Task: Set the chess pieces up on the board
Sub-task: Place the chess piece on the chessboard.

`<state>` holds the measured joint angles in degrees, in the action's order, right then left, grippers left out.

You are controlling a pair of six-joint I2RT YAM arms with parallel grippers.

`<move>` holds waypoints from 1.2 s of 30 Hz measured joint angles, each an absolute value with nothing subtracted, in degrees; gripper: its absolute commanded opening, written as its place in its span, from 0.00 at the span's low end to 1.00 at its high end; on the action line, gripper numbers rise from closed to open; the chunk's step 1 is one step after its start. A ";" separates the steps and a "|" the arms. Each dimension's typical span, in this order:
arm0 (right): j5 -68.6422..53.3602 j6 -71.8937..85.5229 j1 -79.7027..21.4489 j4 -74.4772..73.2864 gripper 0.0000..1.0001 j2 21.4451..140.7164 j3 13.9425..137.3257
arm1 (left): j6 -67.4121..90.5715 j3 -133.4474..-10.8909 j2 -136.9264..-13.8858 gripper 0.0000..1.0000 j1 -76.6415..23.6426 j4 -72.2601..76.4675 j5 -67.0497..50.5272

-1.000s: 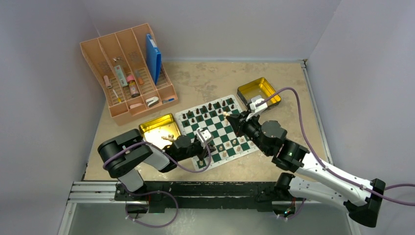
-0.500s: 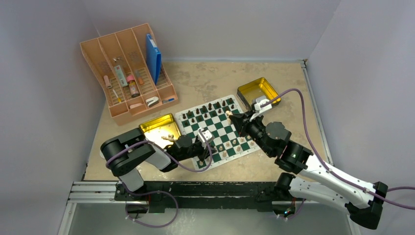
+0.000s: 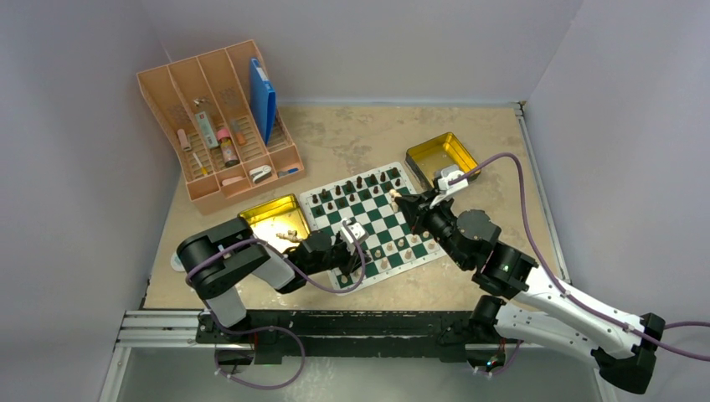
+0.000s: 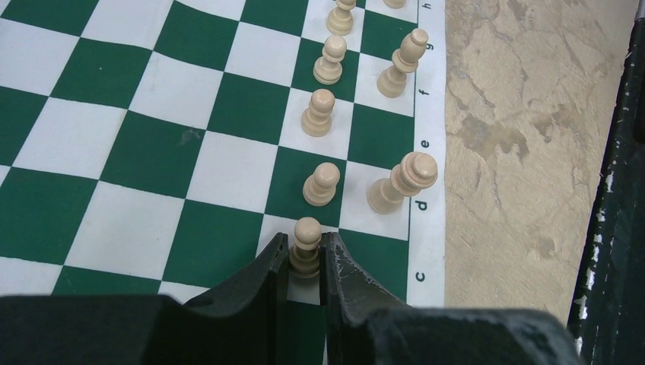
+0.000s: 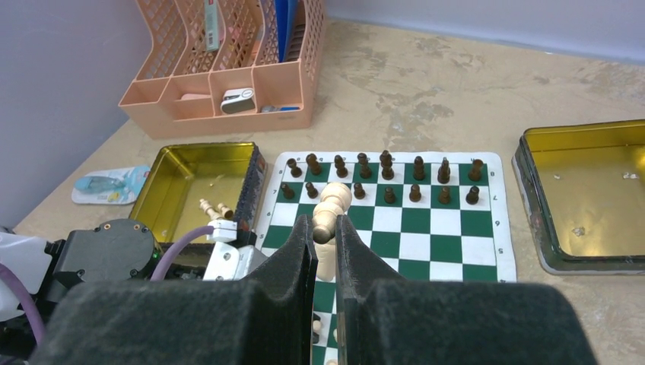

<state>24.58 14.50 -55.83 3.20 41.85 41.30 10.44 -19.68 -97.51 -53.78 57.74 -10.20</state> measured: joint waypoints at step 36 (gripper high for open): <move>25.02 13.85 -55.83 3.29 0.00 42.00 40.77 | 10.24 -21.65 -91.68 0.24 -53.82 47.90 -10.00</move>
<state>25.02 13.85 -55.83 3.29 42.00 40.77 10.24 -21.65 -91.68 -53.82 47.90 -10.00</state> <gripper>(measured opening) 0.103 0.252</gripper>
